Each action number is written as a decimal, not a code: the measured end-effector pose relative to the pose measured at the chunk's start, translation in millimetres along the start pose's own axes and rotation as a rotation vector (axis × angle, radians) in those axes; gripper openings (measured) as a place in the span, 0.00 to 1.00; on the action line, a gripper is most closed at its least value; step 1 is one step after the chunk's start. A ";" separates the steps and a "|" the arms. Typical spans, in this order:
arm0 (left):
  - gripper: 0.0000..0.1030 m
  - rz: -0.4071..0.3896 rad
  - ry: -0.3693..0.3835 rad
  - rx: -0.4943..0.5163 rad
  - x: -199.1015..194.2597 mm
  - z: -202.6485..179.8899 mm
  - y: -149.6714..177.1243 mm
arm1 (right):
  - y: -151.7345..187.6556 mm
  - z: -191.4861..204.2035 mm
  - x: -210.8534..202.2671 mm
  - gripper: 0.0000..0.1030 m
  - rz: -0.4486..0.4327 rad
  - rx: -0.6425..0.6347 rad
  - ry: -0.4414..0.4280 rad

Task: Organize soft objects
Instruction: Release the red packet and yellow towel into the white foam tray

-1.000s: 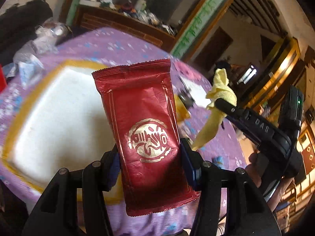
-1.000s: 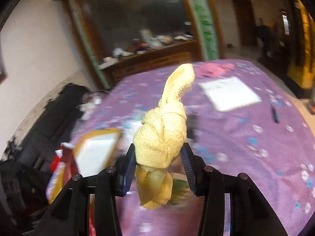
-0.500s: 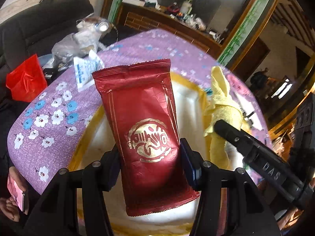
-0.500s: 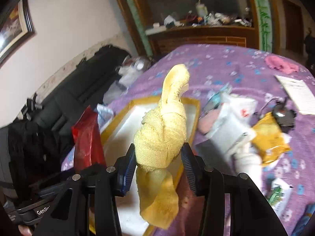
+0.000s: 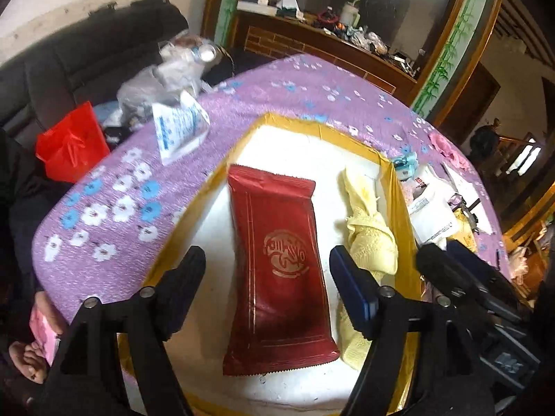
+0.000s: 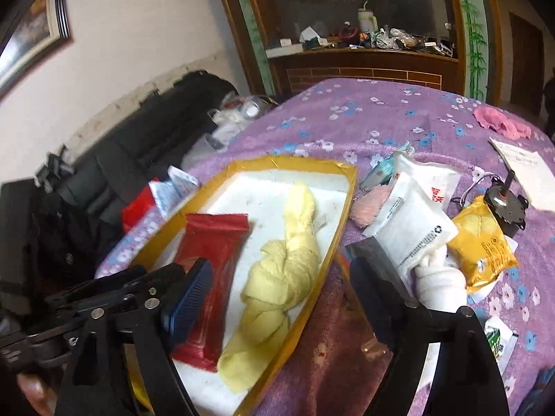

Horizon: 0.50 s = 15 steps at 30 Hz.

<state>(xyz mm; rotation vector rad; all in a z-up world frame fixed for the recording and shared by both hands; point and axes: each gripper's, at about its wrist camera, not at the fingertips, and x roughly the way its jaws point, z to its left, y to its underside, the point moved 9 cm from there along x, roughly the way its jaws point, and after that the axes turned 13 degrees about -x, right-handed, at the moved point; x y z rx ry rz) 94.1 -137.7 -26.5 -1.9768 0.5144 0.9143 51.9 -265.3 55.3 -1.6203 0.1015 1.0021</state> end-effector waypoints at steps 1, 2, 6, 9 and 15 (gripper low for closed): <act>0.72 -0.005 -0.011 0.002 -0.7 -1.8 -0.3 | 2.2 -2.6 -3.2 0.84 -0.010 0.004 -0.011; 0.72 -0.012 -0.015 0.010 -4.9 -8.5 2.2 | 4.4 -5.7 -5.5 0.85 -0.018 0.008 -0.016; 0.80 -0.019 0.010 0.090 -16.1 -35.3 17.8 | 17.4 -21.8 -30.4 0.91 -0.037 0.028 -0.040; 0.80 -0.013 0.002 0.158 -24.0 -53.0 36.4 | 29.6 -41.9 -52.3 0.91 -0.072 0.081 -0.052; 0.80 0.045 0.170 0.248 -45.4 -101.0 79.9 | 75.8 -100.3 -93.3 0.91 -0.050 0.160 0.038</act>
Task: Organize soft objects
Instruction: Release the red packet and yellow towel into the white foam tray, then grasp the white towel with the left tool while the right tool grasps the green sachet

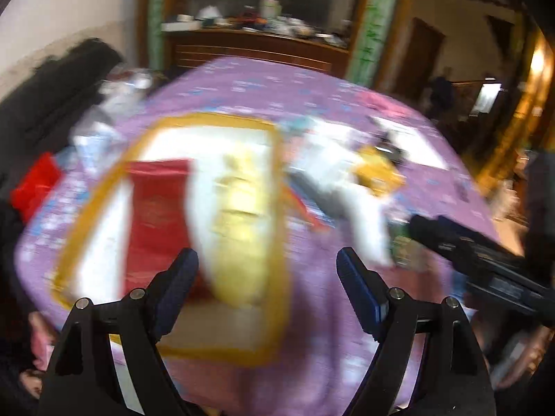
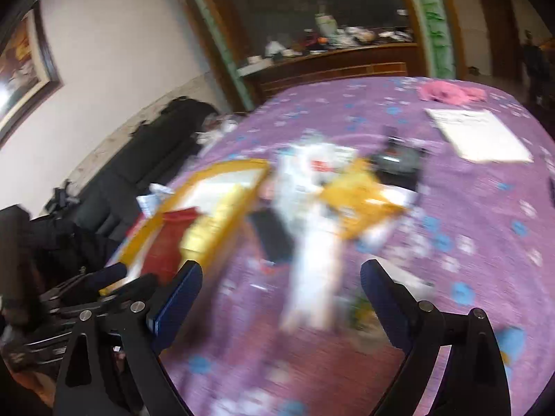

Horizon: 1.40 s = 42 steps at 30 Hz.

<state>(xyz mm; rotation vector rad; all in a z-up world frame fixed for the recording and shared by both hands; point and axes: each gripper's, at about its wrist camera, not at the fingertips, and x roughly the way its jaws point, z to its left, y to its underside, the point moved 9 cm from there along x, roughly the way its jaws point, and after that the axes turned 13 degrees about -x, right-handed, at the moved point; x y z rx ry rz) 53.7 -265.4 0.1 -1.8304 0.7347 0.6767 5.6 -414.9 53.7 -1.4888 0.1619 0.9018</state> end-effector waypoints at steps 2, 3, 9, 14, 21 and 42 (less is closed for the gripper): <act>0.80 0.062 0.067 -0.028 3.5 -16.1 11.7 | 12.3 -19.3 -7.4 0.91 0.025 0.030 0.029; 0.80 0.080 0.088 -0.034 4.7 -21.6 16.0 | 21.6 -31.2 -9.8 0.91 0.046 0.051 0.053; 0.80 0.095 0.112 0.034 2.2 -57.1 37.1 | 66.8 -65.4 -13.5 0.91 0.140 0.175 0.066; 0.79 0.122 0.111 0.064 2.8 -73.2 51.6 | 68.7 -60.6 -14.6 0.93 0.169 0.141 0.063; 0.79 0.115 0.095 0.071 2.4 -77.2 56.7 | 70.6 -58.4 -9.4 1.00 0.217 0.107 0.060; 0.79 0.105 0.134 0.016 12.7 -53.7 46.4 | 63.0 -48.8 5.1 0.98 0.234 0.037 0.058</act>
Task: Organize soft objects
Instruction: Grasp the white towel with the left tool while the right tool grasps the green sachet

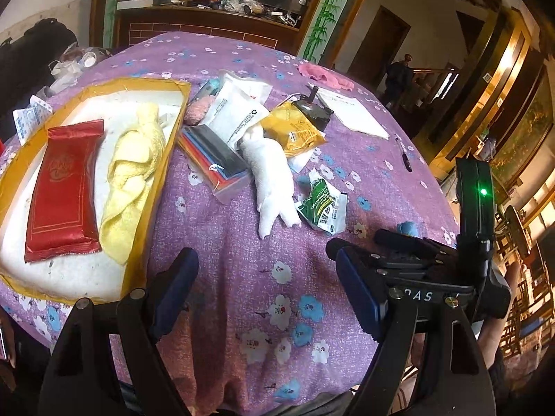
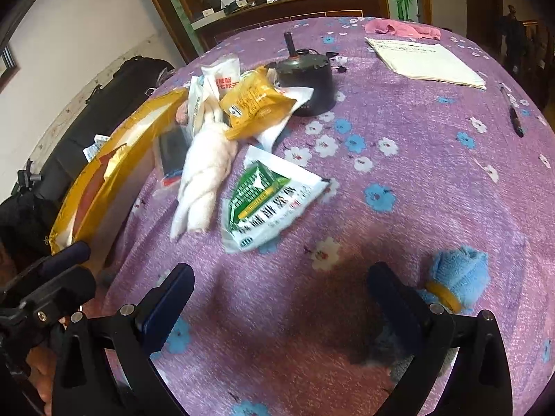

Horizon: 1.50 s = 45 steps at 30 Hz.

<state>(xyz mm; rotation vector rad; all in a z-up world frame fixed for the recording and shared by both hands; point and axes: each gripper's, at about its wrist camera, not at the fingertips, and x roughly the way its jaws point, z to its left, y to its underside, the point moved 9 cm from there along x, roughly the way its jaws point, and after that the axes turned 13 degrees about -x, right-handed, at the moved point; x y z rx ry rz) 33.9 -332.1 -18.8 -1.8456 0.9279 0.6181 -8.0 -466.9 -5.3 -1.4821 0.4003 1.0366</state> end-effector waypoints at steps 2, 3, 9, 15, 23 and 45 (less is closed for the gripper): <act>0.79 -0.005 0.002 -0.002 -0.4 2.9 -2.7 | -4.0 1.9 2.3 0.98 0.001 0.005 -0.019; 0.79 -0.007 0.003 -0.002 -0.7 4.5 -4.7 | -6.3 3.1 4.3 0.98 0.004 0.007 -0.028; 0.79 -0.019 0.020 -0.029 -7.7 16.2 -17.3 | -27.4 4.9 7.1 0.98 -0.031 0.049 -0.075; 0.79 -0.001 0.032 -0.040 -4.5 17.7 -24.3 | -30.1 -7.9 7.3 0.99 -0.061 0.092 -0.086; 0.79 0.029 0.013 -0.006 3.7 3.6 -36.9 | -38.9 -14.0 14.9 0.86 -0.055 0.098 -0.094; 0.24 0.221 -0.133 0.087 107.1 -27.4 -47.6 | -24.7 -14.0 12.5 0.41 -0.019 0.006 -0.011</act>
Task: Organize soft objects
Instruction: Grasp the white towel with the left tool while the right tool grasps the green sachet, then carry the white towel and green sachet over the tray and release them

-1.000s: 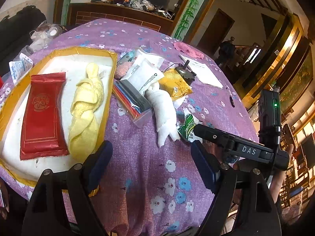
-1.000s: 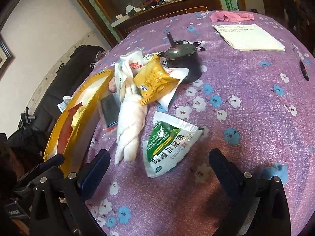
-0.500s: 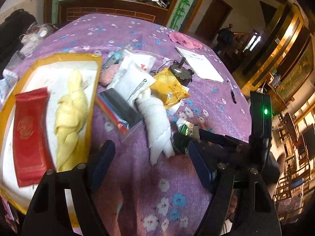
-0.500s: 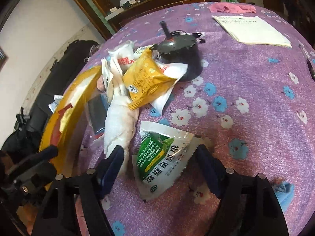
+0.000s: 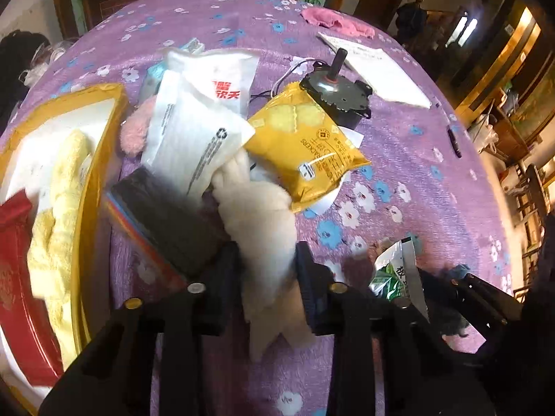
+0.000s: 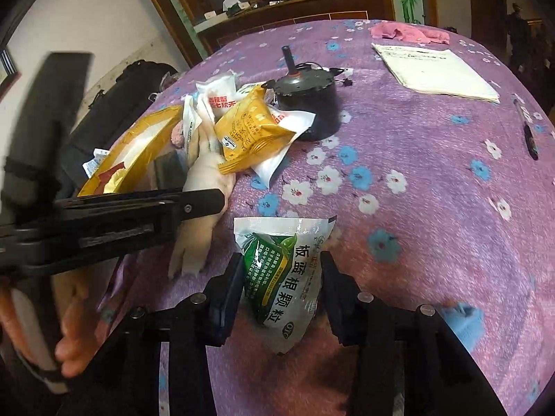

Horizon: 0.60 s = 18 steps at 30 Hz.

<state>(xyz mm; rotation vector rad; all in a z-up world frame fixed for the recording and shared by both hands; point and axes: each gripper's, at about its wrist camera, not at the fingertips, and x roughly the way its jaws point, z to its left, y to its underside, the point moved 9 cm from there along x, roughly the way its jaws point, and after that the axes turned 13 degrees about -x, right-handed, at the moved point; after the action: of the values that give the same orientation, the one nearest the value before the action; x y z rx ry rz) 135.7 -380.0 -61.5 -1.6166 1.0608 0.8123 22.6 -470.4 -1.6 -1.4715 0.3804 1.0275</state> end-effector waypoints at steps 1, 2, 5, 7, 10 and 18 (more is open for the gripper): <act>0.24 0.000 0.015 0.001 -4.2 -0.2 3.2 | 1.4 -1.0 -3.6 0.41 -0.011 0.002 -0.002; 0.23 0.001 0.060 0.000 -14.2 -1.1 11.1 | 2.1 -1.8 -7.3 0.41 -0.020 0.004 -0.003; 0.23 0.019 0.168 -0.009 -35.3 -3.1 29.5 | 0.5 -2.9 -19.3 0.41 -0.048 0.004 0.000; 0.22 0.024 0.230 -0.011 -52.5 -4.8 45.3 | -4.2 -1.0 -26.2 0.41 -0.068 -0.003 0.009; 0.22 -0.007 0.277 0.002 -77.0 -5.3 56.1 | -12.1 3.4 -34.7 0.41 -0.096 -0.012 0.030; 0.22 -0.130 0.420 -0.102 -141.5 34.4 41.9 | -33.0 33.0 -50.4 0.41 -0.138 -0.039 0.031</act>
<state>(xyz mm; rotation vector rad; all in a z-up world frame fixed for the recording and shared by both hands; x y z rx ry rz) 41.5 -316.4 38.7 -1.9756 1.2018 0.4541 7.5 -450.0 62.2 -1.5287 0.2779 0.9071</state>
